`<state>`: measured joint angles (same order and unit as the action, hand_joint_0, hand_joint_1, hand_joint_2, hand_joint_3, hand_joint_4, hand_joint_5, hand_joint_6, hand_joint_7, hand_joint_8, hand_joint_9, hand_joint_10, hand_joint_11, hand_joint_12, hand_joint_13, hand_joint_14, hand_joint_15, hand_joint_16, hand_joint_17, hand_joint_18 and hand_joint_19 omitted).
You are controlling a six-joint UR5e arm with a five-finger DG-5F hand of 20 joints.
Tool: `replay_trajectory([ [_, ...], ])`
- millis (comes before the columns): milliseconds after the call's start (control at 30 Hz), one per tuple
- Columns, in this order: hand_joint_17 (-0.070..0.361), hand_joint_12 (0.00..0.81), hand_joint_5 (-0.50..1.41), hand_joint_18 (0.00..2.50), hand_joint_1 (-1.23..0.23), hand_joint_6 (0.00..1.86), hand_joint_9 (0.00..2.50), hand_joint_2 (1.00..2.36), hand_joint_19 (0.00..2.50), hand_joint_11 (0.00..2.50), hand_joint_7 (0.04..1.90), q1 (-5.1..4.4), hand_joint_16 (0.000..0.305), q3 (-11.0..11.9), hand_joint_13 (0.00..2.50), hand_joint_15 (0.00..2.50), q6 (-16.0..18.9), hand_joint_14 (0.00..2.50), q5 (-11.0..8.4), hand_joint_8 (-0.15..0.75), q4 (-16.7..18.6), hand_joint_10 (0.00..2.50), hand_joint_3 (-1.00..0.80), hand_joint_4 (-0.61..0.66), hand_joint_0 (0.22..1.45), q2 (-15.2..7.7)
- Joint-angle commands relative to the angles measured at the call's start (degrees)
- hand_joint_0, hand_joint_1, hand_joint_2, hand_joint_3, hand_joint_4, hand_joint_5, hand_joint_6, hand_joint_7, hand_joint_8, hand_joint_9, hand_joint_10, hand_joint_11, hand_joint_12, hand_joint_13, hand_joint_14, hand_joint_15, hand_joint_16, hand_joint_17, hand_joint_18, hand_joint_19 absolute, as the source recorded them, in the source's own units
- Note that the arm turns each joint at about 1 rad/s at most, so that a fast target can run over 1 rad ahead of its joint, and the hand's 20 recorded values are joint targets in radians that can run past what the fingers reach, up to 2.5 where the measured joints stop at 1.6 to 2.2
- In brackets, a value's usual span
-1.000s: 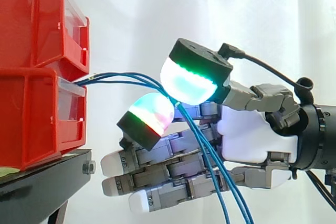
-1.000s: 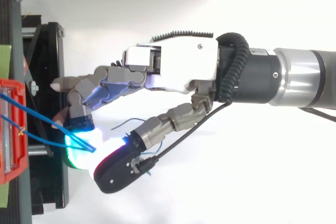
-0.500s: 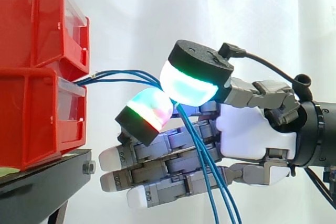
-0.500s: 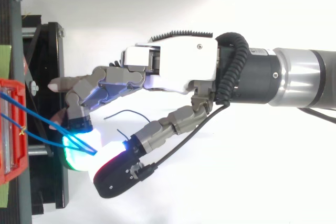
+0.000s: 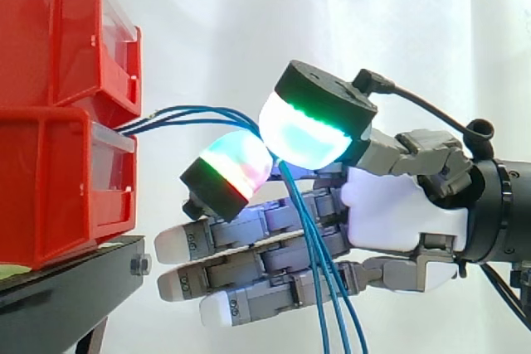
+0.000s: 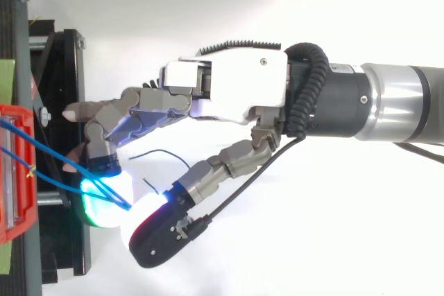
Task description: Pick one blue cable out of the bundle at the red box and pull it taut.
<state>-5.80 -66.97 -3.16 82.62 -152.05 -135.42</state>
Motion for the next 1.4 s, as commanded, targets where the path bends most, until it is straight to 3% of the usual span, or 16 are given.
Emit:
replay_trajectory([
  [0, 0.120, 0.343, -0.20, 0.25, -0.94, 0.90, 0.50, 1.00, 0.10, 0.14, 1.01, 0.00, 0.053, 0.0, 0.16, 0.00, 0.0, 0.00, 0.00, 0.223, 0.0, 0.00, -0.44, -0.13, 0.83, 0.0],
  [200, 0.119, 0.342, -0.21, 0.27, -0.94, 0.89, 0.46, 1.00, 0.09, 0.13, 0.92, 0.00, 0.053, 0.0, 0.16, 0.00, 0.0, 0.00, 0.00, 0.207, 0.0, 0.00, -0.50, -0.07, 0.83, 0.0],
  [400, 0.121, 0.345, -0.22, 0.29, -0.93, 0.88, 0.45, 1.00, 0.09, 0.15, 0.85, 0.00, 0.054, 0.0, 0.17, 0.00, 0.0, 0.00, 0.00, 0.222, 0.0, 0.00, -0.50, 0.07, 0.63, 0.0],
  [533, 0.130, 0.367, -0.20, 0.32, -0.79, 0.86, 0.52, 1.00, 0.12, 0.15, 0.88, 0.00, 0.058, 0.0, 0.19, 0.00, 0.0, 0.00, 0.00, 0.264, 0.0, 0.00, -0.50, 0.12, 0.53, 0.0],
  [633, 0.131, 0.369, -0.18, 0.33, -0.68, 0.85, 0.57, 1.00, 0.13, 0.16, 0.93, 0.00, 0.058, 0.0, 0.22, 0.00, 0.0, 0.00, 0.00, 0.277, 0.0, 0.00, -0.50, 0.12, 0.54, 0.0],
  [767, 0.128, 0.364, -0.17, 0.32, -0.66, 0.85, 0.58, 1.00, 0.14, 0.15, 0.95, 0.00, 0.057, 0.0, 0.23, 0.00, 0.0, 0.00, 0.00, 0.277, 0.0, 0.00, -0.48, 0.11, 0.57, 0.0],
  [1067, 0.124, 0.358, -0.16, 0.37, -0.79, 0.87, 0.60, 1.02, 0.13, 0.18, 0.98, 0.00, 0.055, 0.0, 0.26, 0.00, 0.0, 0.00, 0.00, 0.283, 0.0, 0.00, -0.23, 0.08, 0.64, 0.0],
  [1200, 0.124, 0.357, -0.16, 0.38, -0.85, 0.88, 0.60, 1.02, 0.12, 0.19, 0.99, 0.00, 0.055, 0.0, 0.26, 0.00, 0.0, 0.00, 0.00, 0.281, 0.0, 0.00, -0.21, 0.06, 0.66, 0.0],
  [1367, 0.123, 0.353, -0.18, 0.38, -0.91, 0.90, 0.58, 1.02, 0.11, 0.18, 0.99, 0.00, 0.055, 0.0, 0.26, 0.00, 0.0, 0.00, 0.00, 0.264, 0.0, 0.00, -0.28, -0.09, 0.74, 0.0],
])
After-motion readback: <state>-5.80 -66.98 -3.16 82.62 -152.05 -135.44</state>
